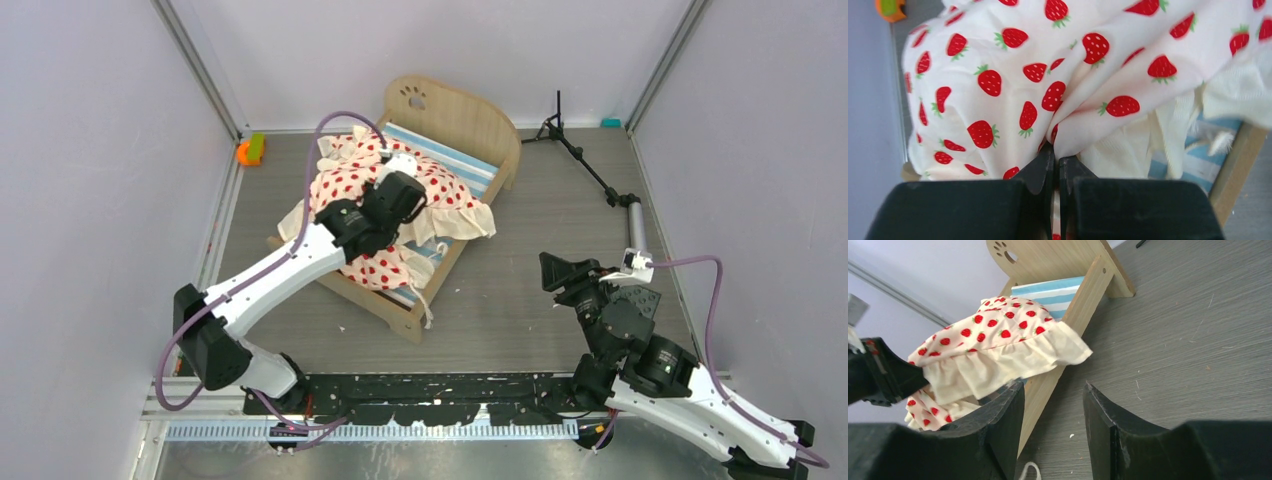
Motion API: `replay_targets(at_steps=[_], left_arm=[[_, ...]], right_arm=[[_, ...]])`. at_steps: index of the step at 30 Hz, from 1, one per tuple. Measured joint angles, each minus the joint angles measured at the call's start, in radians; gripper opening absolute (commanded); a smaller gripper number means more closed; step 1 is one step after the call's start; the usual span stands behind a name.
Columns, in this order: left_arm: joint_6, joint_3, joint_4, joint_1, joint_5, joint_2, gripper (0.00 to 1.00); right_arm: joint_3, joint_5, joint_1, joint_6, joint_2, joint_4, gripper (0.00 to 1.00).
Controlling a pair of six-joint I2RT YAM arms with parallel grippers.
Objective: Set up the pet bed
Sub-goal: Adjust the mattress on the bed frame.
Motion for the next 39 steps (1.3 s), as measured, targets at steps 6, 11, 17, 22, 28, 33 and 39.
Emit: replay_targets(at_steps=[6, 11, 17, 22, 28, 33, 39], left_arm=[[0.04, 0.039, 0.017, 0.08, -0.019, -0.03, 0.0], [0.055, 0.039, 0.02, 0.101, -0.019, -0.033, 0.0], [0.057, 0.034, 0.025, 0.103, -0.018, -0.033, 0.01], [0.061, 0.014, 0.027, 0.103, -0.021, -0.035, 0.3], [0.04, -0.049, 0.027, 0.103, -0.058, -0.029, 0.47], [0.014, -0.078, 0.025, 0.103, -0.055, -0.004, 0.65], [-0.003, -0.055, 0.008, 0.103, 0.006, -0.003, 0.71]], right_arm=[[0.0, -0.006, 0.0, -0.001, 0.03, 0.016, 0.52], [0.0, -0.016, 0.0, -0.008, 0.053, 0.034, 0.52], [0.022, -0.108, 0.0, -0.09, 0.131, 0.075, 0.54], [0.153, -0.181, 0.0, -0.164, 0.318, 0.068, 0.54], [0.198, -0.224, 0.0, -0.195, 0.425, 0.068, 0.55], [0.198, -0.24, 0.0, -0.202, 0.452, 0.06, 0.55], [0.198, -0.245, 0.0, -0.208, 0.444, 0.055, 0.57]])
